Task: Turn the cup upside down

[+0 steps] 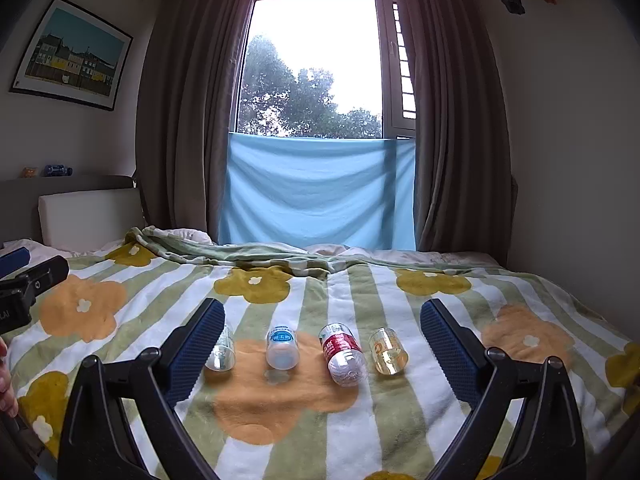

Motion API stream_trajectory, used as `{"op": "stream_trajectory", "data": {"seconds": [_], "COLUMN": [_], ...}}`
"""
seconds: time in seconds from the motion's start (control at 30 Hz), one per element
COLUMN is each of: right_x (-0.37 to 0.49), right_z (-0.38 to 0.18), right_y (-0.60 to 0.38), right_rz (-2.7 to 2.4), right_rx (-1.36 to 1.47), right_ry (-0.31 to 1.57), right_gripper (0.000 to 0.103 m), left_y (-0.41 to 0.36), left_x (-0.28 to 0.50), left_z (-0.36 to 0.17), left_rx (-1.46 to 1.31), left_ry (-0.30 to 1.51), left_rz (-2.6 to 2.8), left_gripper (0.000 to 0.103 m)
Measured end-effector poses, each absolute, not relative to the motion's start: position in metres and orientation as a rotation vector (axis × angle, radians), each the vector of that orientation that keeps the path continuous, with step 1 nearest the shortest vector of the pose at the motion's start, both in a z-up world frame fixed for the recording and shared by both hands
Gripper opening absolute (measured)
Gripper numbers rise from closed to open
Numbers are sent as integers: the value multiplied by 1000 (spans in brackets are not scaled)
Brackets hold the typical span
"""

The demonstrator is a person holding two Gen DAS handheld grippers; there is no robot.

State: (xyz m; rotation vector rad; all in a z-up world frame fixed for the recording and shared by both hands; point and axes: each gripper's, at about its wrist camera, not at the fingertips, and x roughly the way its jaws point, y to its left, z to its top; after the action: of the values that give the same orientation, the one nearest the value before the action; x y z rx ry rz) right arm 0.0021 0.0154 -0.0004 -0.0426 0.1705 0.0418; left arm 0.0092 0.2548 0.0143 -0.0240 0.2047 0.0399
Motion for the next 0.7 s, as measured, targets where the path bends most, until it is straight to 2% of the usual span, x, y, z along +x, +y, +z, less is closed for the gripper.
{"op": "stream_trajectory", "data": {"seconds": [0.7], "right_x": [-4], "right_z": [3], "right_y": [16], "right_rz": [48], "right_rx": [-48], "right_ry": [145], "right_gripper": [98], "left_y": [253], "left_x": [7], "left_z": [16], "left_rx": [-22], "left_ry": [202], "left_rz": [45], "left_gripper": [103]}}
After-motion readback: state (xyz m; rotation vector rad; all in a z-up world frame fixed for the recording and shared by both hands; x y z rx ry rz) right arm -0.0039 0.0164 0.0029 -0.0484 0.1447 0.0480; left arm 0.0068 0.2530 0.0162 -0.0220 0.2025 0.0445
